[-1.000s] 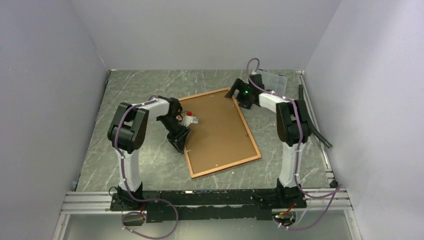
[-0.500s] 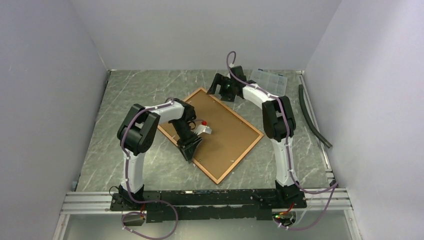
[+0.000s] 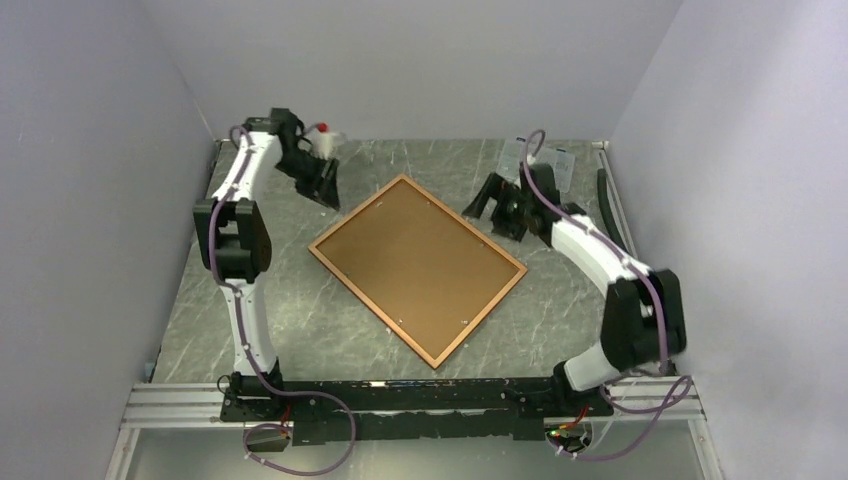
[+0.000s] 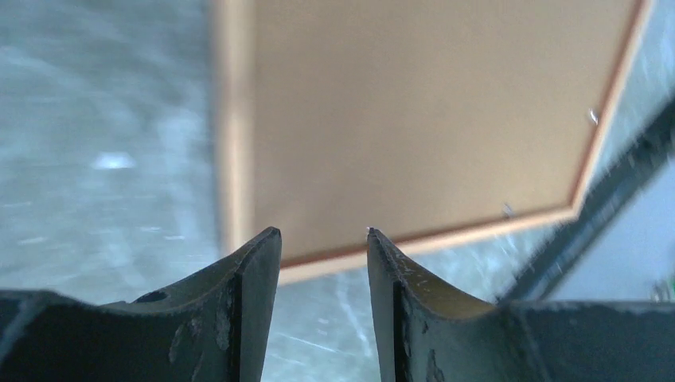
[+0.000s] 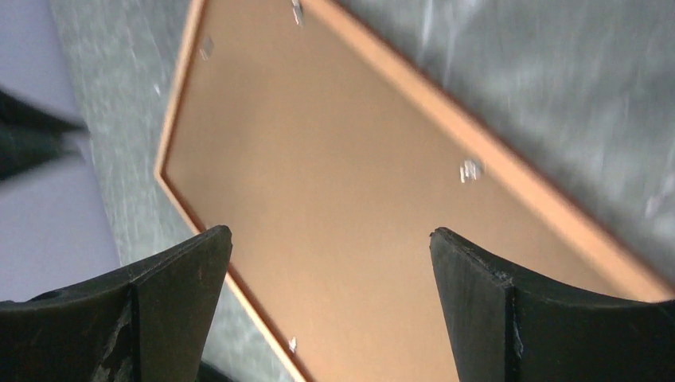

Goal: Put the photo into the frame
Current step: Adjust the photo frame at the center of the board.

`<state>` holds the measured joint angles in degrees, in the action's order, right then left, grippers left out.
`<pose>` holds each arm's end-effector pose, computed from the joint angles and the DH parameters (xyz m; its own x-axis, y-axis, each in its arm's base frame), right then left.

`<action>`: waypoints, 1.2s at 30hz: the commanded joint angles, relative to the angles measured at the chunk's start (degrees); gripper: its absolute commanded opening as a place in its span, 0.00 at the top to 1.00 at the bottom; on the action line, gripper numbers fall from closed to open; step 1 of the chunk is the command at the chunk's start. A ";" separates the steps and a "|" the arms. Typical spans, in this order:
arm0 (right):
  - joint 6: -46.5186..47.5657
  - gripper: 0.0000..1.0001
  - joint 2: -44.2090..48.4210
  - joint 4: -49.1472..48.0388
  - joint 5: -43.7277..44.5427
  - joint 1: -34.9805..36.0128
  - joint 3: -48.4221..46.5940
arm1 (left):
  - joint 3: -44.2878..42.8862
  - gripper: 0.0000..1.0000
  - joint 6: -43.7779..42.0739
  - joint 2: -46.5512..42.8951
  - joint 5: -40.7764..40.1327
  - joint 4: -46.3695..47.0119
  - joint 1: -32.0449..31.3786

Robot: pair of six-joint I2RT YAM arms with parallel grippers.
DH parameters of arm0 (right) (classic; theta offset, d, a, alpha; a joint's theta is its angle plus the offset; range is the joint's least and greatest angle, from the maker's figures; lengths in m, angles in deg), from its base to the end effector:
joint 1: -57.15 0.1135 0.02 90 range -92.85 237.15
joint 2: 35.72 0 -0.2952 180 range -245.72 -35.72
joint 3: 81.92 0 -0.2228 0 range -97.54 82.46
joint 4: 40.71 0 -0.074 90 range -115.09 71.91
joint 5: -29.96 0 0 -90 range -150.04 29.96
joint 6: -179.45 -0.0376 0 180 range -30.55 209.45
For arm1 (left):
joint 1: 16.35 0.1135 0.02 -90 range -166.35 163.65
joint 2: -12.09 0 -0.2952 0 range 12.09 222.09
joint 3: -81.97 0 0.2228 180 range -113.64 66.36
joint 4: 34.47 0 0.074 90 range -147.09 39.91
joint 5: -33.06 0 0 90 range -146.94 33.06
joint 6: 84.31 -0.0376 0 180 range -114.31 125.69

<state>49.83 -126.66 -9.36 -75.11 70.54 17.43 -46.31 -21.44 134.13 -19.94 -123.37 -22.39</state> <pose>0.3154 0.0851 0.2956 -0.7610 0.4518 -0.4655 0.0943 0.7870 0.6096 0.4067 -0.0658 0.2848 -0.8046 0.4514 -0.3859 0.5926 0.6520 -0.4730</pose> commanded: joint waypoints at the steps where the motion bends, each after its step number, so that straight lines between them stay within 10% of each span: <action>1: -4.93 0.00 12.00 3.47 0.72 1.50 12.81 | -11.40 0.50 12.06 9.34 -3.89 6.23 7.20; 12: -9.86 0.00 28.89 10.48 -3.32 1.47 31.83 | -3.75 0.53 18.40 14.87 -2.50 17.11 9.65; 36: -4.98 0.00 1.82 -2.88 0.31 -8.68 14.02 | 30.65 0.63 -4.96 -1.52 7.82 6.32 2.12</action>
<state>44.91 -121.94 -6.43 -72.86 62.28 36.95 -20.56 -20.33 135.55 -16.60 -111.28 -16.25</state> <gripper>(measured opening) 0.998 0.374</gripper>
